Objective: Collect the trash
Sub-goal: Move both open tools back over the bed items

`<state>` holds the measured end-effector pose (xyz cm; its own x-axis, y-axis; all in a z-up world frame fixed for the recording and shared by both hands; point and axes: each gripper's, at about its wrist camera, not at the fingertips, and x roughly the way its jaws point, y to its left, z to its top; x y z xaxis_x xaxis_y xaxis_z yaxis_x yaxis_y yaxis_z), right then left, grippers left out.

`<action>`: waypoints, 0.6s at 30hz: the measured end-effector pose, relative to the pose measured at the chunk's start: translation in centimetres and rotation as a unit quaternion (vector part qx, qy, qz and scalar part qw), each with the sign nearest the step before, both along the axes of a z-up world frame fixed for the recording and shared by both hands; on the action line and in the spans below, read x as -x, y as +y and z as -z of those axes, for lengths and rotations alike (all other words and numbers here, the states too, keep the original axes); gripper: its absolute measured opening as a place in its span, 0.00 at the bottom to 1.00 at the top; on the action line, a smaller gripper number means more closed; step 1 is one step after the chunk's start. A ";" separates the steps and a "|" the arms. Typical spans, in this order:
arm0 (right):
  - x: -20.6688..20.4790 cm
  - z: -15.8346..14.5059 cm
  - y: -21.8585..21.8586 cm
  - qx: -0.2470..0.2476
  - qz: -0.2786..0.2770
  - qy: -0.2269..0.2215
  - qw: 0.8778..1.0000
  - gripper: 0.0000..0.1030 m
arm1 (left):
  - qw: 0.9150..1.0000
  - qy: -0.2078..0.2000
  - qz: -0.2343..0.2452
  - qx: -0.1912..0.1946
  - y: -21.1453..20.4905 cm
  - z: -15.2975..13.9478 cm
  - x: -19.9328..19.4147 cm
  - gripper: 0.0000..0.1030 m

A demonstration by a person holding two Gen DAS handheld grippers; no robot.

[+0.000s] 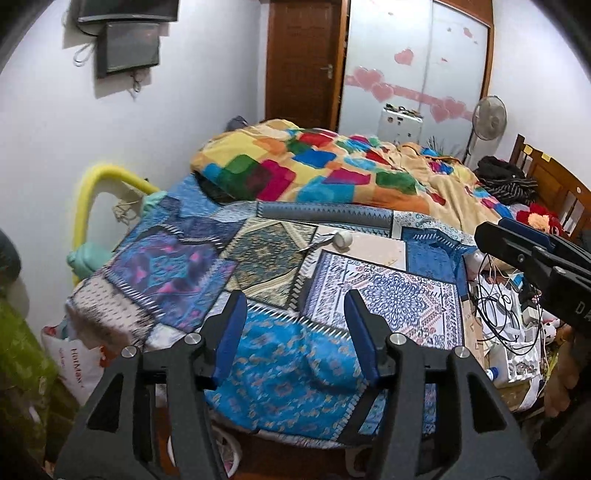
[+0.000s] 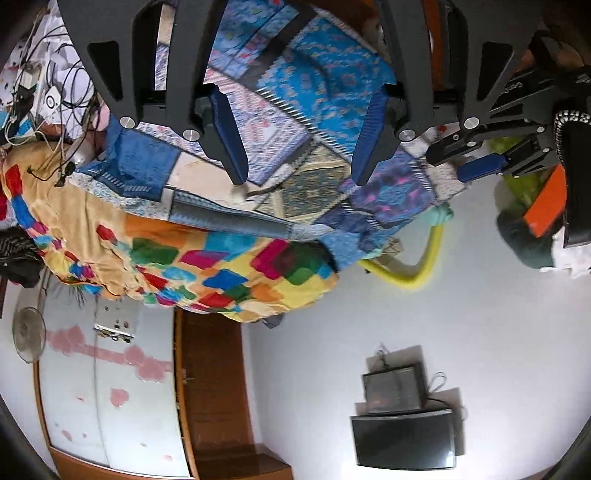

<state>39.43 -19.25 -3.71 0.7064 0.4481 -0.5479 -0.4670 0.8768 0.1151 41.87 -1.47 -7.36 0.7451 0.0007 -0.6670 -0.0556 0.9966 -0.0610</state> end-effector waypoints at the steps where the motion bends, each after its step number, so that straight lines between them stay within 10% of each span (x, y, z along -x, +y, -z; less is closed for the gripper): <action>1: -1.0 0.4 -0.2 0.005 0.006 0.002 1.000 0.53 | 1.000 0.003 0.005 0.003 -0.2 0.5 -1.0 0.53; 9: -7.1 3.7 -1.8 0.027 0.038 0.024 0.999 0.53 | 0.998 0.037 0.044 0.034 -0.8 5.1 -9.8 0.53; 18: -15.1 9.7 -1.2 0.013 0.032 0.095 0.995 0.53 | 0.993 0.067 0.094 -0.034 -1.9 12.7 -19.9 0.53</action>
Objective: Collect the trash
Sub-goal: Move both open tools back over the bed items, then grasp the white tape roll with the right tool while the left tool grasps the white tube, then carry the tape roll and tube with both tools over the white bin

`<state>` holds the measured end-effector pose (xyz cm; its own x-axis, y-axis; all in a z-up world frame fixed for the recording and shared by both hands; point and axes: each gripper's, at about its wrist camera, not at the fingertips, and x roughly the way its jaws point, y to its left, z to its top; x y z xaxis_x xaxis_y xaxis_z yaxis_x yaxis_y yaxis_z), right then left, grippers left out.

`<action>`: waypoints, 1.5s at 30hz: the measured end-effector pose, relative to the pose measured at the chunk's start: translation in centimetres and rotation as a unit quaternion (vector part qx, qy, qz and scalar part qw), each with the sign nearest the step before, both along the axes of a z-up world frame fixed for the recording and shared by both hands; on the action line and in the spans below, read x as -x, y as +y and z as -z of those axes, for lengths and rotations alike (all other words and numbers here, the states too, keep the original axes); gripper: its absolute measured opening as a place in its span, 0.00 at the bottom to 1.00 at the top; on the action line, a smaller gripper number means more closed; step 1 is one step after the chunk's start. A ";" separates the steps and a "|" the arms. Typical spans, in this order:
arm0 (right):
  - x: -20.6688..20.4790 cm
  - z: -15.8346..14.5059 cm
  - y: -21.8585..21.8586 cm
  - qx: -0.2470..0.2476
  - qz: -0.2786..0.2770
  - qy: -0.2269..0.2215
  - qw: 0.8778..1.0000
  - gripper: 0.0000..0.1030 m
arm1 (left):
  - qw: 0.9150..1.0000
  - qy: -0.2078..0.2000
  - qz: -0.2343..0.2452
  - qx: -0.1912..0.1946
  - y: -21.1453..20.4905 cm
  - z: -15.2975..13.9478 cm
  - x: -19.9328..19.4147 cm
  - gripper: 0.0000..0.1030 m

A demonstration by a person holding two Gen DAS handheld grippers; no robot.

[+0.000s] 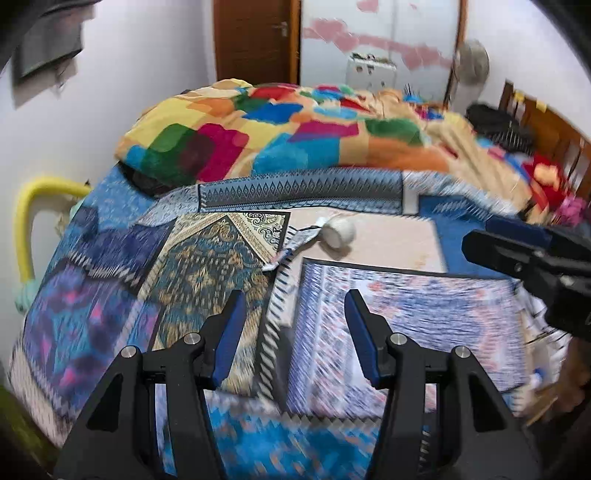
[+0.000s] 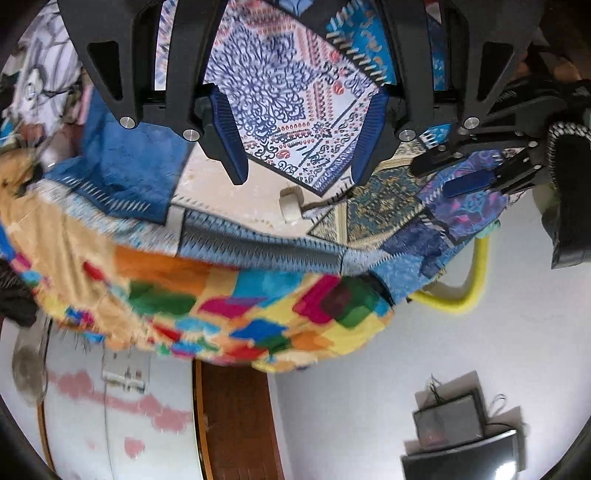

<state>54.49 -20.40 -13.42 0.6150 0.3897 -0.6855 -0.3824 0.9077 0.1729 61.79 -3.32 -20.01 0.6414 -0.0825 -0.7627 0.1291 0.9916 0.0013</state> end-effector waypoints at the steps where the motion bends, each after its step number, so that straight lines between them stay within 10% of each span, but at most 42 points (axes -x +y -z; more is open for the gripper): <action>1: -0.7 0.6 0.1 -0.003 0.000 0.009 1.000 0.53 | 1.000 0.004 0.003 -0.009 0.0 0.9 -1.0 0.53; 12: -9.4 7.7 2.5 -0.003 -0.017 0.074 0.997 0.50 | 0.999 0.031 0.018 0.010 1.0 7.6 -9.0 0.52; 19: -11.6 9.9 4.8 0.015 -0.040 0.087 0.995 0.25 | 0.999 0.031 0.023 0.021 1.2 8.4 -9.6 0.02; 23: -10.9 9.6 4.7 0.014 -0.035 0.065 0.997 0.24 | 0.999 0.029 0.009 0.036 1.7 8.0 -9.1 0.01; 45: 1.7 -4.5 1.4 0.001 -0.006 -0.023 1.000 0.23 | 0.997 -0.024 0.005 0.078 0.1 -8.9 6.1 0.01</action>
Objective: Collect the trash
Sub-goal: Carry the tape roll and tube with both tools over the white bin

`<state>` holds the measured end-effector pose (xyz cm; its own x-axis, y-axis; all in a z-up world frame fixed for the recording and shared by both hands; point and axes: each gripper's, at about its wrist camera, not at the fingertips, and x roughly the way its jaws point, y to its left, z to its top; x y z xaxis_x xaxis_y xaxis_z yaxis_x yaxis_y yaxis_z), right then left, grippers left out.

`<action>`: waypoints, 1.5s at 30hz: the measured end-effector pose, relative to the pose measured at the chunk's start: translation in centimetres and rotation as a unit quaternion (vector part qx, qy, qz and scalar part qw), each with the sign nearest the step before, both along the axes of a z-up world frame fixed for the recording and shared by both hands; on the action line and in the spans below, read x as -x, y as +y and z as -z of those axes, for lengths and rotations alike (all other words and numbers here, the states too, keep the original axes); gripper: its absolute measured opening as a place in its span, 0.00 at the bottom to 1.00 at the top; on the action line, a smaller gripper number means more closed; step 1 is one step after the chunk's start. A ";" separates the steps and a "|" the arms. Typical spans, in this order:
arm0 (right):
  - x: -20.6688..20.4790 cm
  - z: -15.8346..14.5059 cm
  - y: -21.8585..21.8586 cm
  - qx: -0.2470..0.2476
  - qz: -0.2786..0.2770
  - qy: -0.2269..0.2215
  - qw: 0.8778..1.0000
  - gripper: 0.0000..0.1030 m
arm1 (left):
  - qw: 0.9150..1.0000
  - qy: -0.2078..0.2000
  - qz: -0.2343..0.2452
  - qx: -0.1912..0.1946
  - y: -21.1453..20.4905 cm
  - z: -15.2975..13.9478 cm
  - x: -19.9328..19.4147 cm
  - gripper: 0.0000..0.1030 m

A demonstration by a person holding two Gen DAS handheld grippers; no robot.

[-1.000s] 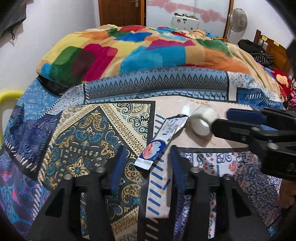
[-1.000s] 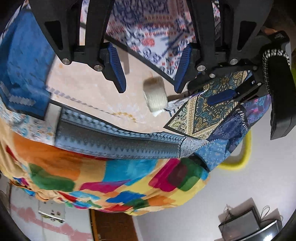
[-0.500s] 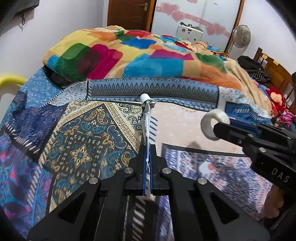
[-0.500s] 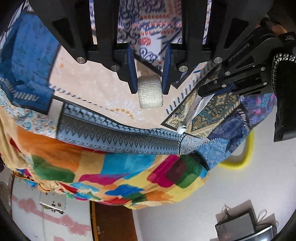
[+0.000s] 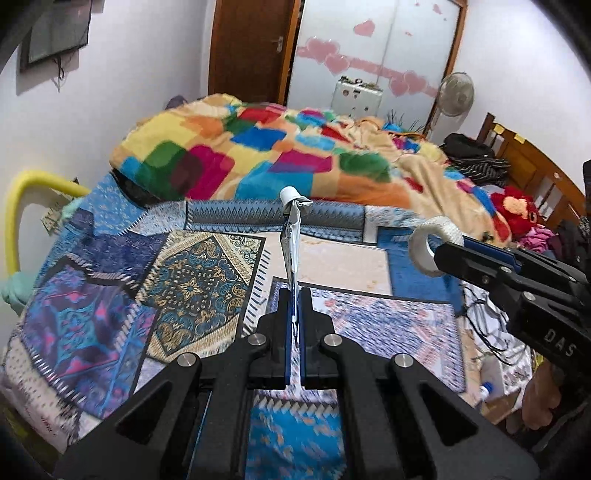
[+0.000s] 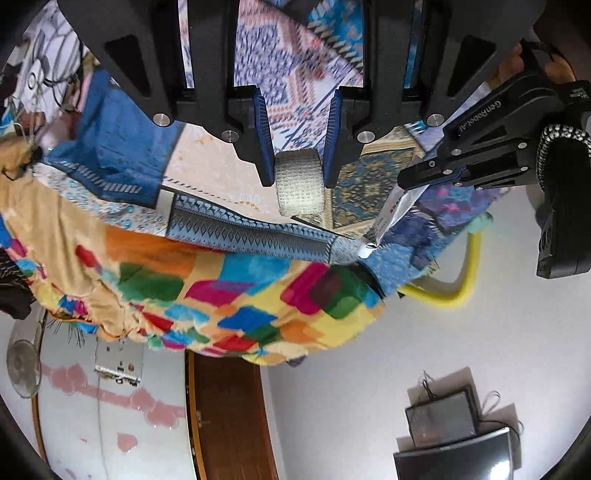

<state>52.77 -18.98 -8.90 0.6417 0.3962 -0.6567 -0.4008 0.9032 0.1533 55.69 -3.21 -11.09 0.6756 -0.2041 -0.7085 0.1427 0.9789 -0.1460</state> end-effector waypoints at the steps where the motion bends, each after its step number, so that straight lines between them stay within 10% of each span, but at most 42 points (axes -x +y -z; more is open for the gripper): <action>1: 0.9 -0.7 -0.2 -0.001 0.002 -0.004 1.000 0.23 | 1.000 -0.004 0.002 0.000 -0.1 -0.9 1.3 0.01; 21: 17.9 -7.6 1.0 -0.024 -0.032 -0.055 0.998 0.23 | 0.998 -0.040 -0.043 0.012 3.7 -8.0 21.7 0.01; 45: 27.4 -1.5 14.0 0.007 -0.177 0.014 0.984 0.23 | 0.986 -0.009 -0.168 -0.012 17.6 -2.1 36.3 0.01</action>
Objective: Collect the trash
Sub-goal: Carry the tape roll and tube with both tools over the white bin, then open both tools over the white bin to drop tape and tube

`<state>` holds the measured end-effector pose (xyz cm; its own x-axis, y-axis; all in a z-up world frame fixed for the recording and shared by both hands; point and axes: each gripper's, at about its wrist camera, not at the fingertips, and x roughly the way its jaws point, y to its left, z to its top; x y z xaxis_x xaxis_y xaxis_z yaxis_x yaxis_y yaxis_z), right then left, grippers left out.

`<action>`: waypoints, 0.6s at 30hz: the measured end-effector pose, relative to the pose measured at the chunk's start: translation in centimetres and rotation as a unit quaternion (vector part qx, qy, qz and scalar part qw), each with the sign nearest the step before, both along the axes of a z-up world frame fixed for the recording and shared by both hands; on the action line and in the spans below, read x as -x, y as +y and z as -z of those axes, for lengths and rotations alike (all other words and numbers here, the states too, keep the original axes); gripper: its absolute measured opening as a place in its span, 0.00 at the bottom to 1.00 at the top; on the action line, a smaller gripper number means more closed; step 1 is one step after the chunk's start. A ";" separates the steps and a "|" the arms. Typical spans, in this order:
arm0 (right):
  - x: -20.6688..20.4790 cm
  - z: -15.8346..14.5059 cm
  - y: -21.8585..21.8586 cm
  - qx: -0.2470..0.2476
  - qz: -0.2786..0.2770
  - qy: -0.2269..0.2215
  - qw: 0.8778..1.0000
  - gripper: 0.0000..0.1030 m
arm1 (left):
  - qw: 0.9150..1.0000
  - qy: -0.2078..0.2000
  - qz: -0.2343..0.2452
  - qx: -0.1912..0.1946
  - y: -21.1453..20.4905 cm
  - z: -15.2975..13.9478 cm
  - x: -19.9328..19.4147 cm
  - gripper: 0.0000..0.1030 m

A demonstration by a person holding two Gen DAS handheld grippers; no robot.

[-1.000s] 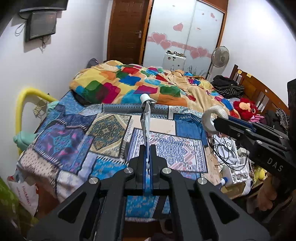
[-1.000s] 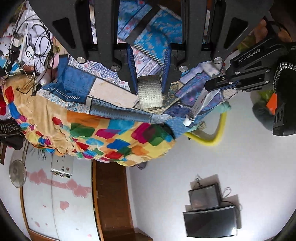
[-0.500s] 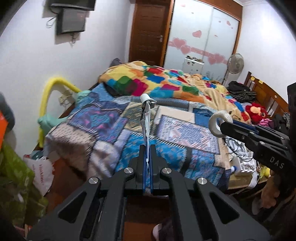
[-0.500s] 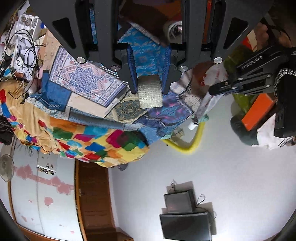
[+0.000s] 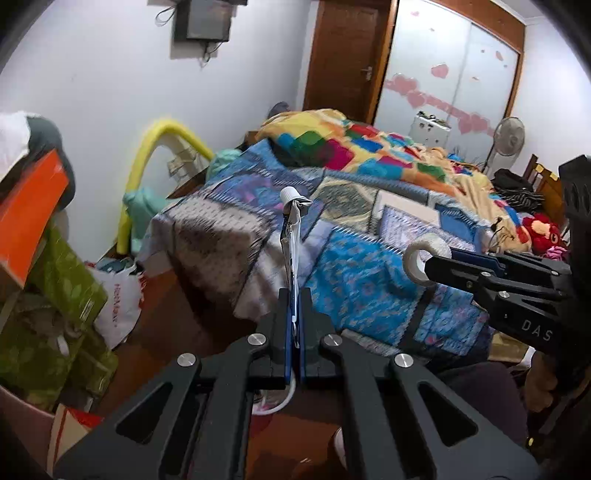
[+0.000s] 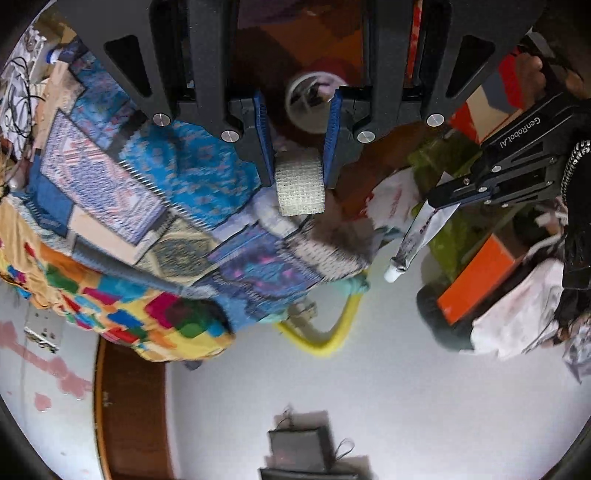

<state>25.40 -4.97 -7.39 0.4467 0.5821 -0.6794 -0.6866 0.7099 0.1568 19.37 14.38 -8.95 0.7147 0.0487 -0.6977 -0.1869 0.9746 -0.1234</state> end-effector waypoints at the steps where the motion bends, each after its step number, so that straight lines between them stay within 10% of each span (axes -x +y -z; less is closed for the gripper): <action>1: 0.3 0.3 0.6 0.003 -0.004 0.003 1.000 0.23 | 1.000 0.004 -0.002 0.000 0.3 0.5 0.2 0.02; 18: -0.8 11.2 9.9 0.091 -0.064 0.121 0.986 0.23 | 0.990 0.110 -0.058 0.073 6.0 13.2 0.4 0.01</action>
